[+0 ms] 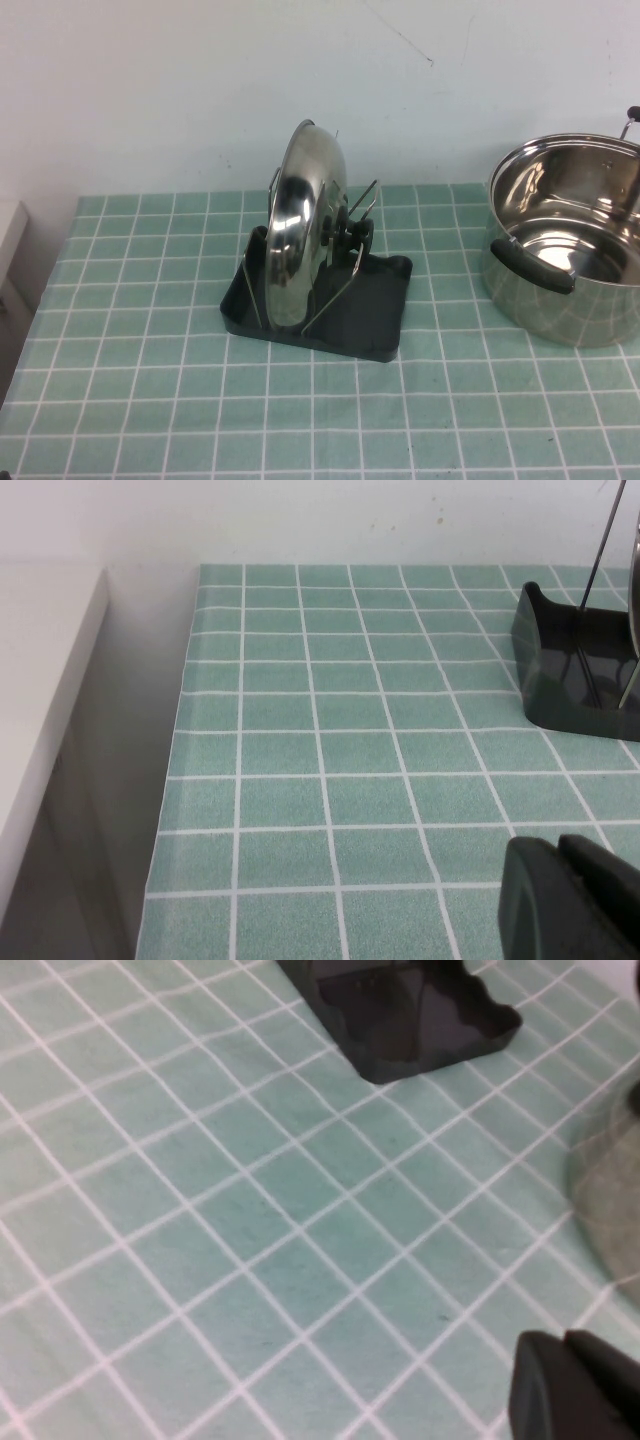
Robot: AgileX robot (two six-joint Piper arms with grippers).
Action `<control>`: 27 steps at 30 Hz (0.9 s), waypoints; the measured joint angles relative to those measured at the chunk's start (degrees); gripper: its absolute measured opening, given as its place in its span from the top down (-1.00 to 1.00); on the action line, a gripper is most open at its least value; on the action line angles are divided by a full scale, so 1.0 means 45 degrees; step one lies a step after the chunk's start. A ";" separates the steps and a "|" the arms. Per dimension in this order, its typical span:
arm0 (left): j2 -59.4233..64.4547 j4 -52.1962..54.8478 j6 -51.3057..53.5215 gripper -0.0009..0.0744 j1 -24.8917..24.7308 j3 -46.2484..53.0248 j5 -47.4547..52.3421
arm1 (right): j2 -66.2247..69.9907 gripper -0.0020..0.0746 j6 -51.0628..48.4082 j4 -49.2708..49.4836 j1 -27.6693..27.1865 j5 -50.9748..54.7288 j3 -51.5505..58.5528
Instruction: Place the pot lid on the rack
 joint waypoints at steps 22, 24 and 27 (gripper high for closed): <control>0.0000 0.0000 0.0000 0.98 0.0000 0.0000 0.0000 | -0.4943 0.95 0.0419 -0.0811 -0.6233 -0.2762 0.4248; 0.0000 0.0000 0.0045 0.98 0.0000 0.0000 0.0000 | -0.4943 0.95 0.0462 -0.0811 -0.6233 -0.2718 0.4250; -0.0022 0.0000 0.0045 0.98 0.0000 0.0000 0.0000 | -0.4951 0.95 0.0795 -0.0811 -0.6294 -0.2708 0.4250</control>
